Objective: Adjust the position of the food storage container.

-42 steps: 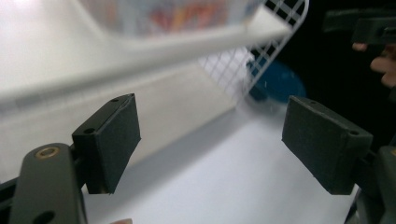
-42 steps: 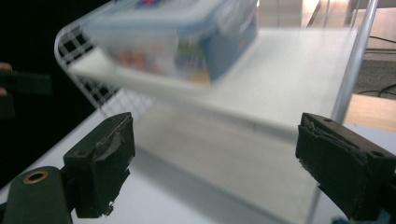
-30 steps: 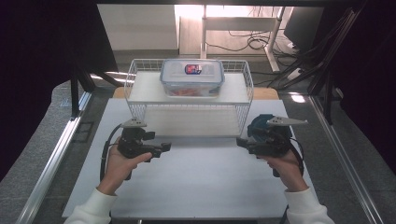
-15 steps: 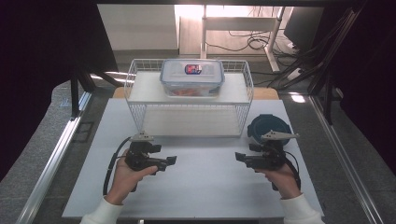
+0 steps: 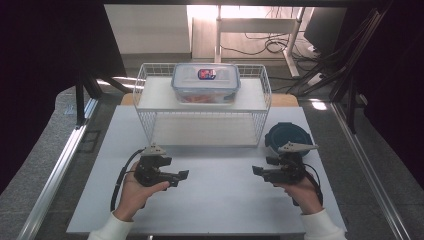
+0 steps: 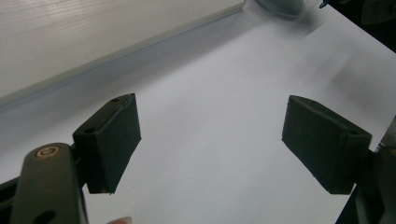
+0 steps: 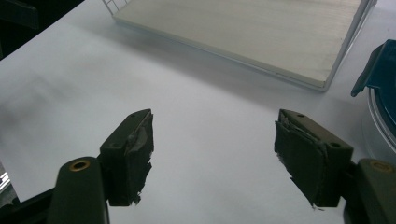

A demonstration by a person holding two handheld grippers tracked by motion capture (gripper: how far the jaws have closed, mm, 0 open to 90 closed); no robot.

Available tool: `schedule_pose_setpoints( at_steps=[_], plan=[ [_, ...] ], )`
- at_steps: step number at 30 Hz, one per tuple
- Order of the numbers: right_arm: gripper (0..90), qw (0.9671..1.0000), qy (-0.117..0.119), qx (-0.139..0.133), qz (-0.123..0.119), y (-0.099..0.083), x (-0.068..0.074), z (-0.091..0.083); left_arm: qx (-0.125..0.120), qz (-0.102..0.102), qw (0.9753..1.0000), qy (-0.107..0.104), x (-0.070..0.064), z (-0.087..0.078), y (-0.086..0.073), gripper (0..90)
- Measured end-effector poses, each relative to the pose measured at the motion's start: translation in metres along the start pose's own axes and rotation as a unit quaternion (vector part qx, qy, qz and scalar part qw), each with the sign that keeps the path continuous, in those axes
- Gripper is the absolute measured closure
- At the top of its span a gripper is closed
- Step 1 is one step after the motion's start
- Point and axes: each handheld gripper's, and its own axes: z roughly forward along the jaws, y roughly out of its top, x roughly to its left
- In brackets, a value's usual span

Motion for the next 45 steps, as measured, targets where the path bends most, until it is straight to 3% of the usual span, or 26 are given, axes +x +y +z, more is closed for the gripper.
schedule_pose_setpoints(
  at_steps=[6, 9, 14, 17, 22, 25, 26, 29, 30, 31, 34, 37, 39, 41, 43, 45],
  plan=[
    [36.0, 1.0, -0.002, 0.005, 0.003, 0.002, -0.01, -0.001, 0.007, -0.002, 0.9999, -0.012, 0.006, 0.0, -0.003, 18.1],
    [38.4, 1.0, -0.007, 0.003, 0.006, 0.004, -0.012, -0.005, 0.009, 0.001, 0.9999, -0.008, 0.006, 0.0, -0.005, 18.1],
    [45.8, 0.9996, -0.022, -0.016, 0.007, 0.021, -0.021, -0.013, 0.011, 0.007, 0.9999, -0.002, 0.005, -0.004, -0.01, 18.1],
    [52.0, 0.9995, -0.029, -0.006, 0.003, 0.032, -0.027, -0.011, 0.006, 0.007, 0.9999, -0.013, 0.004, -0.008, -0.01, 18.1],
    [67.0, 0.9974, -0.064, 0.033, 0.002, 0.06, -0.054, -0.008, 0.013, 0.002, 0.9998, -0.015, 0.009, -0.007, -0.012, 18.1],
    [71.3, 0.9964, -0.075, 0.04, -0.002, 0.068, -0.063, -0.007, 0.015, -0.003, 0.9997, -0.018, 0.01, -0.006, -0.013, 18.1],
    [75.6, 0.9953, -0.085, 0.043, -0.016, 0.075, -0.073, -0.006, 0.013, -0.007, 0.9996, -0.025, 0.011, -0.006, -0.013, 18.1],
    [80.6, 0.9951, -0.087, 0.043, -0.02, 0.082, -0.085, -0.005, 0.009, -0.011, 0.9991, -0.039, 0.009, -0.007, -0.013, 18.1],
    [84.0, 0.9931, -0.102, 0.052, -0.025, 0.087, -0.096, -0.004, 0.009, -0.011, 0.9991, -0.04, 0.008, -0.007, -0.013, 18.2],
    [84.0, 0.9931, -0.102, 0.052, -0.025, 0.087, -0.096, -0.004, 0.009, -0.011, 0.9991, -0.04, 0.008, -0.007, -0.013, 18.1],
    [87.9, 0.9894, -0.123, 0.068, -0.035, 0.097, -0.115, -0.002, 0.013, -0.011, 0.9992, -0.037, 0.009, -0.006, -0.014, 18.1],
    [88.5, 0.9856, -0.142, 0.082, -0.044, 0.101, -0.13, 0.005, 0.01, -0.024, 0.9977, -0.062, 0.013, -0.005, -0.015, 18.2],
    [88.6, 0.984, -0.148, 0.087, -0.047, 0.102, -0.135, 0.008, 0.009, -0.026, 0.9977, -0.063, 0.013, -0.004, -0.016, 18.3],
    [88.7, 0.9801, -0.166, 0.097, -0.051, 0.102, -0.15, 0.019, 0.01, -0.027, 0.9978, -0.059, 0.015, -0.004, -0.016, 18.3],
    [88.7, 0.9793, -0.168, 0.101, -0.05, 0.102, -0.154, 0.021, 0.009, -0.032, 0.9976, -0.061, 0.016, -0.004, -0.017, 18.3],
    [88.8, 0.9791, -0.172, 0.099, -0.044, 0.104, -0.168, 0.031, 0.01, -0.035, 0.9978, -0.056, 0.019, -0.004, -0.018, 18.3]
  ],
)
